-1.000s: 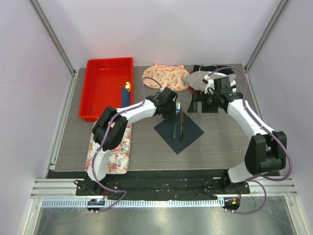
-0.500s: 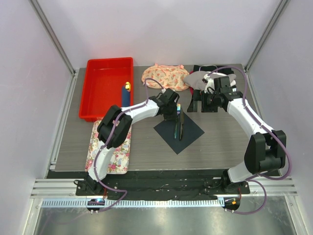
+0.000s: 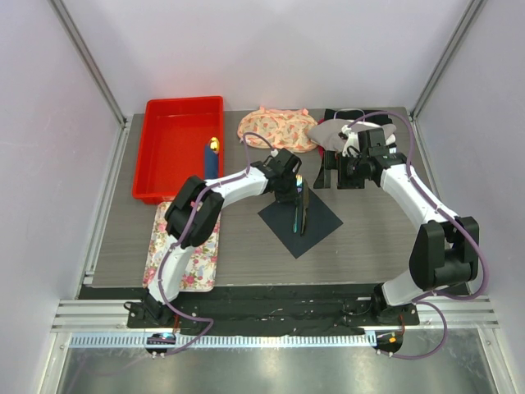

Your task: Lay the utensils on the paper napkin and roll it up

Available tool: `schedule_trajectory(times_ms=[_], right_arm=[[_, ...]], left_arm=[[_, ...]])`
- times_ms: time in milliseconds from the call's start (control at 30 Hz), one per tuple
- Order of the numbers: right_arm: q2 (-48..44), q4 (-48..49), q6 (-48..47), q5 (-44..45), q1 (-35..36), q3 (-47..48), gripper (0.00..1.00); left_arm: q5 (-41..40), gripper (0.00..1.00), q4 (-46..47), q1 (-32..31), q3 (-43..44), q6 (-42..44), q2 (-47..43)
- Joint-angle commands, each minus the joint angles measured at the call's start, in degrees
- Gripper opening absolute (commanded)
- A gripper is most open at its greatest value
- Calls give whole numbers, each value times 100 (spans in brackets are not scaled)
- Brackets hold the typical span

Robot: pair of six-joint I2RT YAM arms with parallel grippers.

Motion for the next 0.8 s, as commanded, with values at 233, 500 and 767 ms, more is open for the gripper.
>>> schedule_trajectory(times_ms=[233,500,767], right_arm=[[27,84,-13,-147,-16,212,100],[10,102,5,-191,-16,178,100],[18,137,49,-209,-8,160,100]], left_arm=[[-35,12,-20,-70,180,-54,-96],[-53,12,41,-97,145,-98,-105],[-167,13,15,-114,127,-98,-263]])
